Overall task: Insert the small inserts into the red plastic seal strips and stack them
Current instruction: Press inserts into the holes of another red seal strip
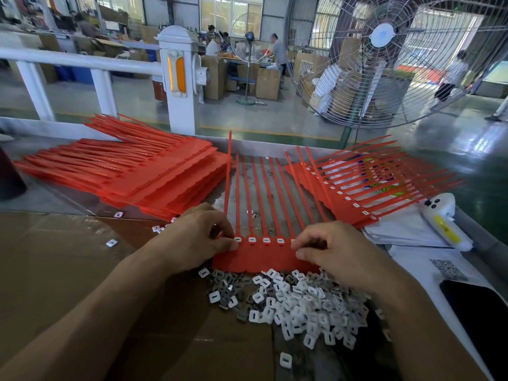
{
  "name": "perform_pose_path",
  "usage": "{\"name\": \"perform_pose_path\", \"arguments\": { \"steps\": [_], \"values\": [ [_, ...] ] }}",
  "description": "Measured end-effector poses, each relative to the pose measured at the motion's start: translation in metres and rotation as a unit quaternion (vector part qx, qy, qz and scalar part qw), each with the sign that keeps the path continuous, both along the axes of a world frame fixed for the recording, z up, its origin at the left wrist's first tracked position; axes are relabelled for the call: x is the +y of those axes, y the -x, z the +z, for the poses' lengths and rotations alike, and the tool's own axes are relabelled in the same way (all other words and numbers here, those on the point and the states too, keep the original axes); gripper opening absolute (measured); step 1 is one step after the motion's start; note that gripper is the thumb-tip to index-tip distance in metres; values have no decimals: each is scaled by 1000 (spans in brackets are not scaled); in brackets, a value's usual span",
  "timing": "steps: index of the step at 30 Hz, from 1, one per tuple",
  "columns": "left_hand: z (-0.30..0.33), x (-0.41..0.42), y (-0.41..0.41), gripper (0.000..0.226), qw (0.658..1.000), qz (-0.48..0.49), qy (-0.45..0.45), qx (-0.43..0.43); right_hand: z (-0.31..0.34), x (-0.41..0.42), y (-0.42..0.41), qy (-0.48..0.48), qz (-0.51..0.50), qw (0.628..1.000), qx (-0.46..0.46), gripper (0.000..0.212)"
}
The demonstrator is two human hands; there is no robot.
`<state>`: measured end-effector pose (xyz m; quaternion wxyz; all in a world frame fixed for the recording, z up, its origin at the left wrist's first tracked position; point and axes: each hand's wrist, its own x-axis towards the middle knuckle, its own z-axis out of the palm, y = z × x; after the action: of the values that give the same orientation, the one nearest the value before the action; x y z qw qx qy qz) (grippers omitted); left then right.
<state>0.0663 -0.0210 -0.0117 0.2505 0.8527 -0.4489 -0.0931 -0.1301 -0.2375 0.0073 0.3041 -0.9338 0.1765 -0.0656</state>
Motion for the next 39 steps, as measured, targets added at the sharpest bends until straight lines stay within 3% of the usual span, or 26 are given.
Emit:
{"name": "perform_pose_path", "arguments": {
  "steps": [7, 16, 21, 36, 39],
  "values": [
    [-1, 0, -1, 23, 1000, -1, -1, -2, 8, -5, 8, -44, 73, 996, 30, 6],
    [0, 1, 0, 23, 1000, -5, -5, -7, 8, -6, 11, -98, 94, 988, 80, 26],
    [1, 0, 0, 22, 1000, -5, -1, -10, 9, -4, 12, -90, 114, 985, 95, 18],
    [-1, 1, -1, 22, 1000, -3, -2, -3, 4, -9, 11, -176, 134, 974, 57, 9],
    [-2, 0, -1, 23, 1000, -4, 16, -9, 3, -12, 9, -141, 112, 984, 9, 15]
  ]
}}
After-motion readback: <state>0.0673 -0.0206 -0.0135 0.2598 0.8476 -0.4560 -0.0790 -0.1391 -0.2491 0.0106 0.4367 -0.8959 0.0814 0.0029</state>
